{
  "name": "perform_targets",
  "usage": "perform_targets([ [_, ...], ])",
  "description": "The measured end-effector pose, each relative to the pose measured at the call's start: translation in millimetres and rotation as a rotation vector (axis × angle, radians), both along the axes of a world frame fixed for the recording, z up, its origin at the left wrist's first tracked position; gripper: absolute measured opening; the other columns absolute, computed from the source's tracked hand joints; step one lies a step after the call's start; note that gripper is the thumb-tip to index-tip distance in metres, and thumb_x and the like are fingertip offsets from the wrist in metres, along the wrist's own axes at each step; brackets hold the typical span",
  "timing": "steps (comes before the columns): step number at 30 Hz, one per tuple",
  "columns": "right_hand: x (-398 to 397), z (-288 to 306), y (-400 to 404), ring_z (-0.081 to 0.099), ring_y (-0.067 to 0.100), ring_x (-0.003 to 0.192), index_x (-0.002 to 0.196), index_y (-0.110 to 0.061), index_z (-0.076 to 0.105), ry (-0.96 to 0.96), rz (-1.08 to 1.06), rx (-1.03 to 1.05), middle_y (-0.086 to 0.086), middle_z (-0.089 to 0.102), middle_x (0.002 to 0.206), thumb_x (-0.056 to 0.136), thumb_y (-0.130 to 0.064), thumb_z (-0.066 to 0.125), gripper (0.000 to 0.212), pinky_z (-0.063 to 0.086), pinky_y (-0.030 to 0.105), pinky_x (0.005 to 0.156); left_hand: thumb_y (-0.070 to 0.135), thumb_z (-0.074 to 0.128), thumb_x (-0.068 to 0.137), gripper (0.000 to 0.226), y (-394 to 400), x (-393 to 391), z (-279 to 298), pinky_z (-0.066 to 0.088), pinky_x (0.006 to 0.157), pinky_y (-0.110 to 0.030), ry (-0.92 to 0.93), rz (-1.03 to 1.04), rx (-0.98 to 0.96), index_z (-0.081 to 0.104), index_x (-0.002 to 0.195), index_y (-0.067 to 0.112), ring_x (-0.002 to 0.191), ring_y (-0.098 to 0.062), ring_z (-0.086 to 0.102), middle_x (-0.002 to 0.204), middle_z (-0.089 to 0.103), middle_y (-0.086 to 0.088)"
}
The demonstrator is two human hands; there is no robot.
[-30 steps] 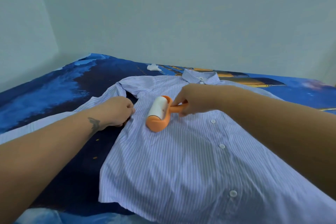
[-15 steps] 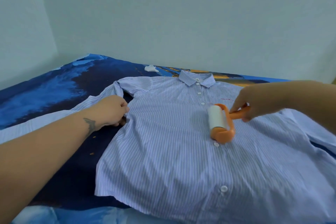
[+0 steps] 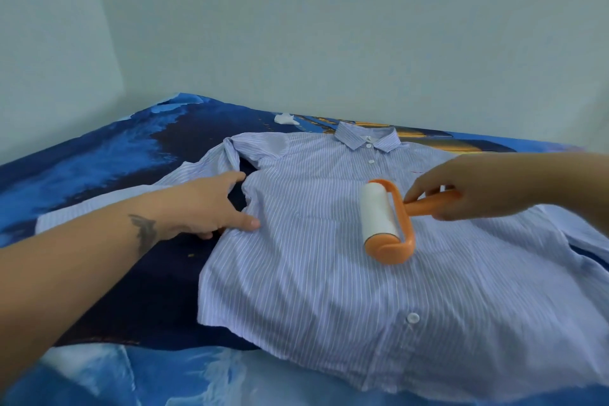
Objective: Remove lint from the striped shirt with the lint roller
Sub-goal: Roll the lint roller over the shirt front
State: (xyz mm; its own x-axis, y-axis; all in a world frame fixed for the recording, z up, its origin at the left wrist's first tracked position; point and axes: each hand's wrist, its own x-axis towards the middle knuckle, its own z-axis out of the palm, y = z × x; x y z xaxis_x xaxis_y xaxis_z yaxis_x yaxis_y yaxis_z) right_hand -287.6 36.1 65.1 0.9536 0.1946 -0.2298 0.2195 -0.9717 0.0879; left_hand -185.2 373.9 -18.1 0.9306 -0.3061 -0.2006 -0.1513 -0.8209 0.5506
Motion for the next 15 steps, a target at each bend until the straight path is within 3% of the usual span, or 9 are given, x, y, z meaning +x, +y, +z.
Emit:
perform_targets([
  [5, 7, -8, 33, 0.052, -0.002, 0.082, 0.121, -0.051, 0.055, 0.032, 0.084, -0.017, -0.026, 0.052, 0.094, 0.088, -0.038, 0.06, 0.036, 0.037, 0.016, 0.068, 0.037, 0.076, 0.076, 0.088, 10, -10, -2, 0.048, 0.051, -0.021, 0.023, -0.014, -0.079, 0.022, 0.145, 0.039, 0.049, -0.008, 0.057, 0.077, 0.066, -0.001],
  [8, 13, -13, 58, 0.053, 0.005, 0.085, 0.125, -0.047, 0.056, 0.008, 0.142, -0.012, -0.015, 0.06, 0.106, 0.089, -0.036, 0.06, 0.037, 0.041, 0.023, 0.074, 0.023, 0.071, 0.084, 0.075, 11, -17, 1, 0.058, 0.06, -0.029, 0.094, -0.001, -0.198, 0.028, 0.144, 0.036, 0.07, -0.017, 0.065, 0.09, 0.066, -0.002],
  [10, 19, -16, 76, 0.054, 0.007, 0.084, 0.125, -0.044, 0.057, -0.028, 0.189, -0.005, -0.01, 0.063, 0.108, 0.09, -0.035, 0.059, 0.036, 0.04, 0.021, 0.068, 0.016, 0.065, 0.088, 0.07, 10, -21, 3, 0.061, 0.07, -0.038, 0.135, -0.015, -0.234, 0.028, 0.145, 0.035, 0.08, -0.024, 0.067, 0.098, 0.068, -0.01],
  [15, 34, -27, 116, 0.054, 0.014, 0.085, 0.123, -0.035, 0.062, -0.105, 0.266, 0.037, -0.004, 0.064, 0.102, 0.092, -0.036, 0.055, 0.032, 0.032, 0.015, 0.06, 0.006, 0.057, 0.091, 0.076, 14, -26, 8, 0.06, 0.068, -0.035, 0.244, -0.091, -0.303, 0.017, 0.146, 0.04, 0.075, -0.023, 0.068, 0.089, 0.072, -0.015],
])
